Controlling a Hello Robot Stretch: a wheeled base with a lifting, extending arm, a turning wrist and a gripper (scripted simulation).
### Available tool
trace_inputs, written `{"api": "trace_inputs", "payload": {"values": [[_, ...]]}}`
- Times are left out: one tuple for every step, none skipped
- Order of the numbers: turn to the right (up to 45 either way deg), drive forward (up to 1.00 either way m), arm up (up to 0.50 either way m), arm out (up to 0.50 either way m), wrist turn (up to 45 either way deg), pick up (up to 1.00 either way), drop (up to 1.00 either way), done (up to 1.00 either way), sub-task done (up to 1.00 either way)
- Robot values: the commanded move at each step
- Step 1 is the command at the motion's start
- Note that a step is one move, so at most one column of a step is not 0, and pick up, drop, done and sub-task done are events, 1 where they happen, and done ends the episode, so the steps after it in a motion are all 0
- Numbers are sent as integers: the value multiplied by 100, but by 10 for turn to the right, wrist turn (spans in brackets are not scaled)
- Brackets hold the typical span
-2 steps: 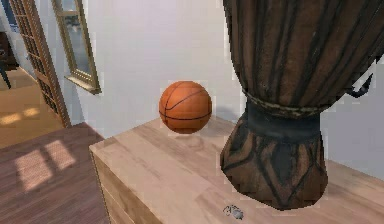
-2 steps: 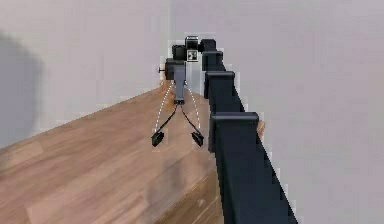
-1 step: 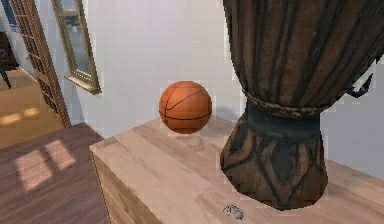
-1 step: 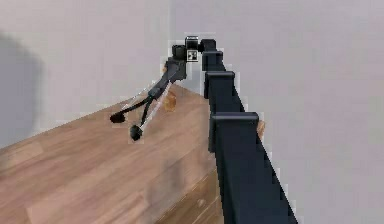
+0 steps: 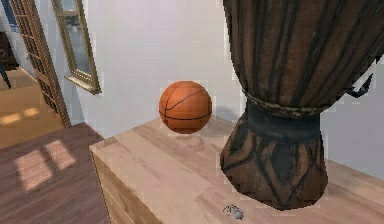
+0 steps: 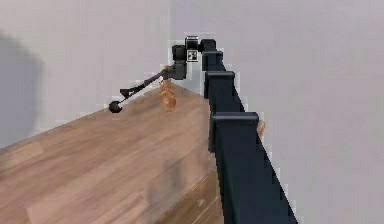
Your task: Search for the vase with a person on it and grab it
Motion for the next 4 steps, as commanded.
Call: {"api": "trace_inputs", "payload": {"values": [[0, 0, 0, 0, 450, 0, 0, 0, 0], [0, 0, 0, 0, 240, 0, 0, 0, 0], [0, 0, 0, 0, 0, 100, 0, 0, 0], [0, 0, 0, 0, 0, 0, 0, 100, 0]]}}
